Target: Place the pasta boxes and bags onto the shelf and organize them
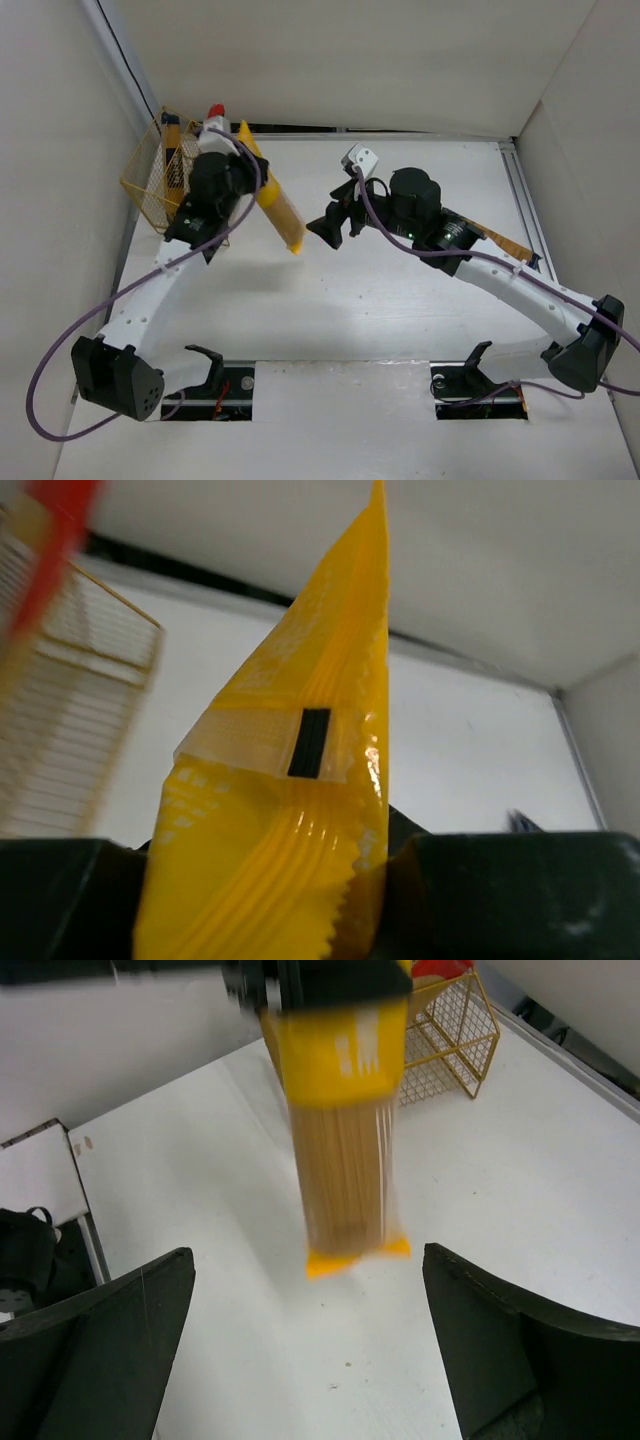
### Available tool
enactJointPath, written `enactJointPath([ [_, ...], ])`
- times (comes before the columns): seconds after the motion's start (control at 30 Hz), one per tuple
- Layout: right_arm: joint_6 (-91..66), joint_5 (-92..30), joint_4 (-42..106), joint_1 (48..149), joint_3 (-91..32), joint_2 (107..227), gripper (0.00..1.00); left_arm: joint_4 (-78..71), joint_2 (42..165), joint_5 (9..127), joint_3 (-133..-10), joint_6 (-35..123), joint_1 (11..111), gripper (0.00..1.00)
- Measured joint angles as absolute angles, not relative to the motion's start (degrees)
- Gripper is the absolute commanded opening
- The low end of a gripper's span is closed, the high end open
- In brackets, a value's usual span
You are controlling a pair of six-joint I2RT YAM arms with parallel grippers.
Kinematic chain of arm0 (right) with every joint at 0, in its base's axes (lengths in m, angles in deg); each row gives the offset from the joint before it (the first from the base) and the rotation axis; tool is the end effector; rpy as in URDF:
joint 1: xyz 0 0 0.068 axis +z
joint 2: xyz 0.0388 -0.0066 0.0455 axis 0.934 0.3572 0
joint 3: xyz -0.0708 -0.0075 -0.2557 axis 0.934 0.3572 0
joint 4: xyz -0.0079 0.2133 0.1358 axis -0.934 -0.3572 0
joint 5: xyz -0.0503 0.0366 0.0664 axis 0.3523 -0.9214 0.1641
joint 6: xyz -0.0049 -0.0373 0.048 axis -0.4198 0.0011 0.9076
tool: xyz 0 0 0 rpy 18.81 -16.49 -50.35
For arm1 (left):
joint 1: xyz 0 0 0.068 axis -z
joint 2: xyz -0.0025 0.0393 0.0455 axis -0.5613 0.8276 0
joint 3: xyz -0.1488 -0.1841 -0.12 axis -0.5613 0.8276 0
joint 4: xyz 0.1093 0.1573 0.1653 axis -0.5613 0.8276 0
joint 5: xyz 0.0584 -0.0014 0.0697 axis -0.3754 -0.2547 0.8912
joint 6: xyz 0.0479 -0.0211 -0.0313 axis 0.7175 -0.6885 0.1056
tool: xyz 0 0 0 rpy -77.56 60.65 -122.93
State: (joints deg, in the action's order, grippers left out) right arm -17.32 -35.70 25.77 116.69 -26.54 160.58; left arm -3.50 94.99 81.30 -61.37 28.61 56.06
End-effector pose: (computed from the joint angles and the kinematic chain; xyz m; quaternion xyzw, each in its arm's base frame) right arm 0.1999 0.2338 0.3934 -0.3574 0.6687 0.3483 0.5512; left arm 0.2610 -0.1010 0.3817 -0.0575 0.7238 -0.2541 0.6389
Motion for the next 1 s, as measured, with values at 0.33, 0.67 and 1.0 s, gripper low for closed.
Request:
enactJointPath([
  [0.33, -20.3, -36.8, 24.3, 111.1, -21.7, 157.9, 1.0, 2.0, 107.4, 66.7, -90.8, 48.7, 26.7, 0.0],
  [0.67, -22.2, -37.1, 18.5, 104.6, -20.7, 157.6, 1.0, 12.6, 124.1, 60.1, -109.3, 66.9, 24.3, 0.0],
  [1.0, -22.8, -37.1, 15.2, 100.4, -18.8, 157.6, 1.0, 19.2, 132.2, 56.8, -109.8, 74.2, 23.8, 0.0],
])
